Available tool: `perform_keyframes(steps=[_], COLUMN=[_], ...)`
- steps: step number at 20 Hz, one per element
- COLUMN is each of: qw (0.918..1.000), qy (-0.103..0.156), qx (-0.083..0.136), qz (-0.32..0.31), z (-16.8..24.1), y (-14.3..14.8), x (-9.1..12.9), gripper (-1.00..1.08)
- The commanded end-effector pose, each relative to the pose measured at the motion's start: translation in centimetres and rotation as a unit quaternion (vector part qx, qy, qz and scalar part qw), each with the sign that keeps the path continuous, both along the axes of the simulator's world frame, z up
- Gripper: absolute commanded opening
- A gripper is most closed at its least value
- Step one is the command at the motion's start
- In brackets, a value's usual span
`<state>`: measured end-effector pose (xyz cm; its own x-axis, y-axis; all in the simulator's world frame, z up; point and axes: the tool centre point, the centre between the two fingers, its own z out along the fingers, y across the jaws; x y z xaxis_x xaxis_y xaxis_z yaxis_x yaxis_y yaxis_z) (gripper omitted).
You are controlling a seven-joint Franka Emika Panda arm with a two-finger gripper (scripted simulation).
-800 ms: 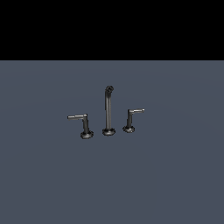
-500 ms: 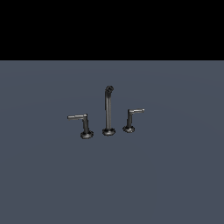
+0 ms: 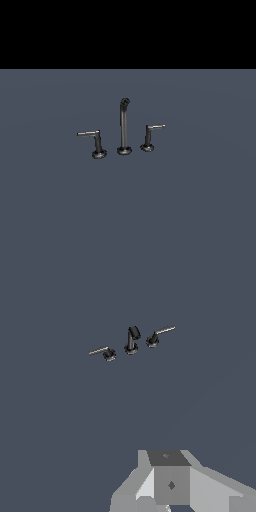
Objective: Turn on the faucet by rotating a designated handle.
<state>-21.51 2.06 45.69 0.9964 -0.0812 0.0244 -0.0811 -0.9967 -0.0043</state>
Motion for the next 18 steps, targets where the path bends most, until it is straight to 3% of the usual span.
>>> perform_keyframes(steps=[1,9,18], qw=[0.9997,0.9929,0.9738], qy=[0.001,0.002,0.005], qx=[0.001,0.002,0.004], qz=[-0.023,-0.119,-0.227], z=[-1.4,-7.1,-13.6], y=[0.2,0.6,-0.1], x=[1.1,6.0,11.6], gripper=[-1.0,-1.0,-1.0])
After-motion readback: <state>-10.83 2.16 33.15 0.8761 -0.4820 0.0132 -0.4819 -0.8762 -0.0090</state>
